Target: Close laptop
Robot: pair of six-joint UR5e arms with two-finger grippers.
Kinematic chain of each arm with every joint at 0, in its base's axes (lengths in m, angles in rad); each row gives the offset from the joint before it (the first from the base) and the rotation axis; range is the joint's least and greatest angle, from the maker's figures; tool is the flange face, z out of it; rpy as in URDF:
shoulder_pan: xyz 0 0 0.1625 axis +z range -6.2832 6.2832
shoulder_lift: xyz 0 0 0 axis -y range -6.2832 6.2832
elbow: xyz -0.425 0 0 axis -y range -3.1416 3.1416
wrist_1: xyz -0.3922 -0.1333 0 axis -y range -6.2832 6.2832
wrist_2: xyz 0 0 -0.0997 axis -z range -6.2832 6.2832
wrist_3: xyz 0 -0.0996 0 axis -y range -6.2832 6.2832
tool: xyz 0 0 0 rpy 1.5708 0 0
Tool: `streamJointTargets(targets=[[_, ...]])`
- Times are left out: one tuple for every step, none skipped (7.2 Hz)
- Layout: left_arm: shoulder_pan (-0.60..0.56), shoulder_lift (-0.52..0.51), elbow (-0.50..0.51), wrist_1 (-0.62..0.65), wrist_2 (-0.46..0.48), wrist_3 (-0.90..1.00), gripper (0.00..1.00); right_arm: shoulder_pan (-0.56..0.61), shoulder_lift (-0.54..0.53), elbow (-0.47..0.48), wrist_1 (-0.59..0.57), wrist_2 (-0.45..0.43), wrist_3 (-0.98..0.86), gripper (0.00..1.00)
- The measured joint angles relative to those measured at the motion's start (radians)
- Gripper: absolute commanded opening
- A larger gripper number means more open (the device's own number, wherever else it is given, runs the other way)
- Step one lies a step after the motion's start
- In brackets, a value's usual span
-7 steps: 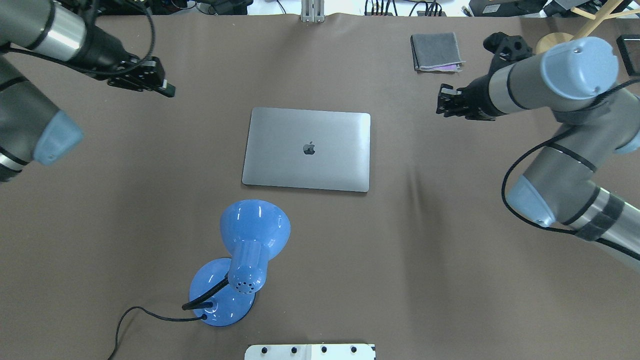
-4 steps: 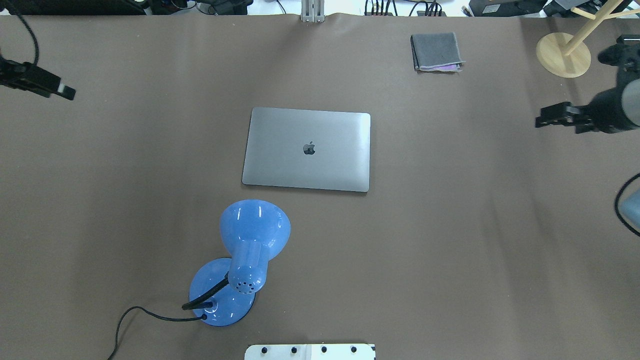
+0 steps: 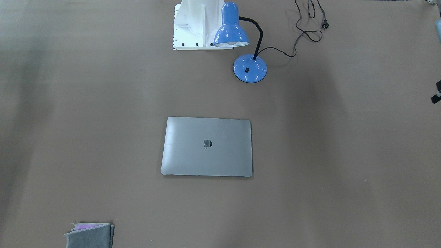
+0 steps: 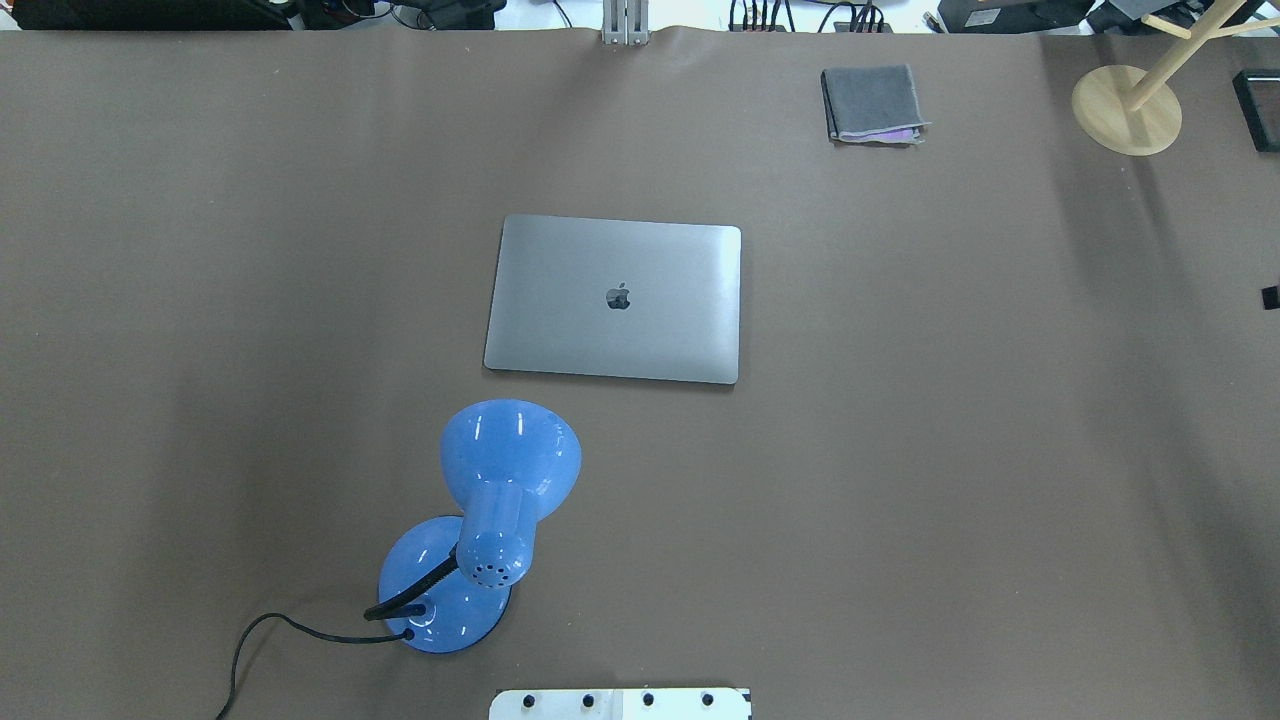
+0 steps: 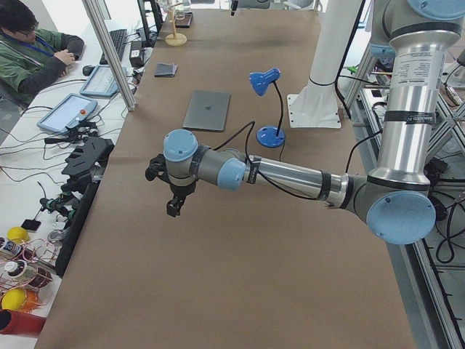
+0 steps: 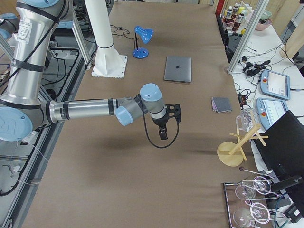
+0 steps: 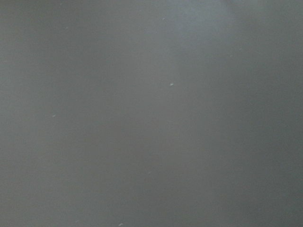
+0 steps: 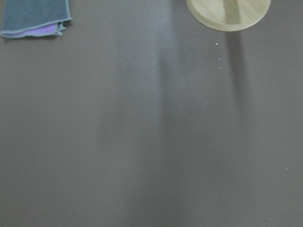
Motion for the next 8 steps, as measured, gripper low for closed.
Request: streamJointTargets(targets=[[-0.043,0.011,-0.03,0.147,0.043,0.129,0.99,0.047,-0.018,-0.002,-0.055,0.007,-0.099,1.0],[-0.071,0.038,-0.039,0.239,0.06,0.229,0.99,0.077,-0.029,-0.014,-0.107,0.012,-0.196,1.0],[-0.083,0.07,-0.038,0.249,0.064,0.275,0.99,0.092,-0.04,-0.038,-0.134,0.018,-0.26,1.0],[-0.088,0.1,-0.044,0.225,0.063,0.29,0.99,0.103,-0.052,-0.07,-0.143,0.024,-0.29,1.0],[-0.09,0.132,-0.061,0.208,0.063,0.297,0.99,0.117,-0.068,-0.099,-0.142,0.024,-0.302,1.0],[-0.09,0.155,-0.077,0.2,0.064,0.302,0.99,0.134,-0.086,-0.112,-0.141,0.024,-0.307,1.0],[-0.091,0.168,-0.092,0.196,0.068,0.305,0.99,0.151,-0.101,-0.116,-0.141,0.036,-0.307,1.0],[-0.091,0.179,-0.108,0.195,0.068,0.306,0.99,0.163,-0.113,-0.118,-0.141,0.065,-0.307,1.0]])
